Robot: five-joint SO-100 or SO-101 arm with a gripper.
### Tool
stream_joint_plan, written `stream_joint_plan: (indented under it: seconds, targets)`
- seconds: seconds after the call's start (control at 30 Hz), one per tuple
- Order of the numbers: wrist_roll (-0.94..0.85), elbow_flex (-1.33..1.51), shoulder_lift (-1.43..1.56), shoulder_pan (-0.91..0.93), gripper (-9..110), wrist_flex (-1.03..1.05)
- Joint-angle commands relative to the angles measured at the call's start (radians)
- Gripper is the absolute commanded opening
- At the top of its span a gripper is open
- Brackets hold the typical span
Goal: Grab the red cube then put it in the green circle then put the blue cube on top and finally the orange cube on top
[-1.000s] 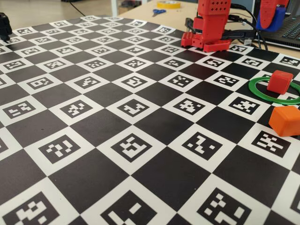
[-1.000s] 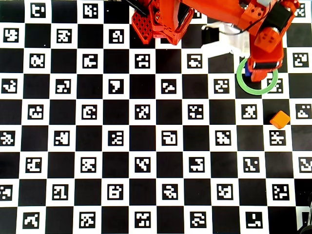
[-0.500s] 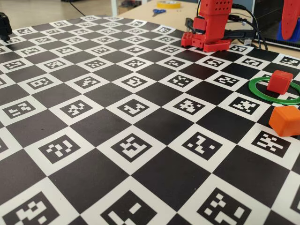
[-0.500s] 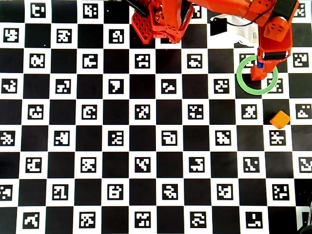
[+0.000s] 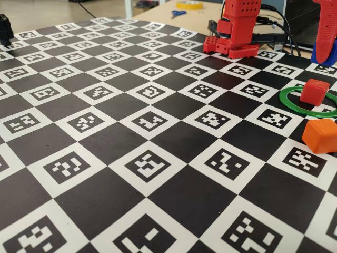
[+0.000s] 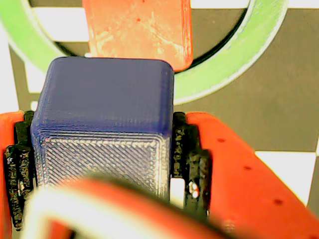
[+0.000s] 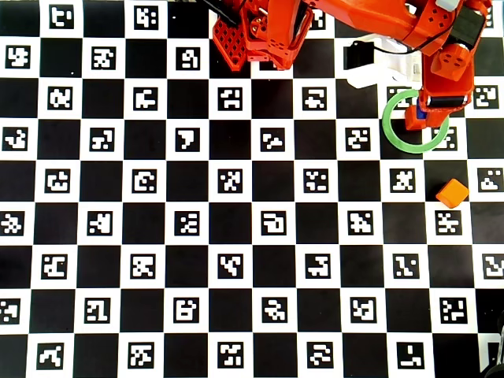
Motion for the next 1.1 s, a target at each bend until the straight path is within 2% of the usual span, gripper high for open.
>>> stream_joint_plan:
  seconds: [0.0, 0.33, 1.07]
  targets:
    - [0.006, 0.002, 0.014, 0.006, -3, -0.025]
    - [-0.026, 0.080, 0.009, 0.002, -3, -0.114]
    - [-0.032, 0.106, -0.018, -0.023, -3, -0.144]
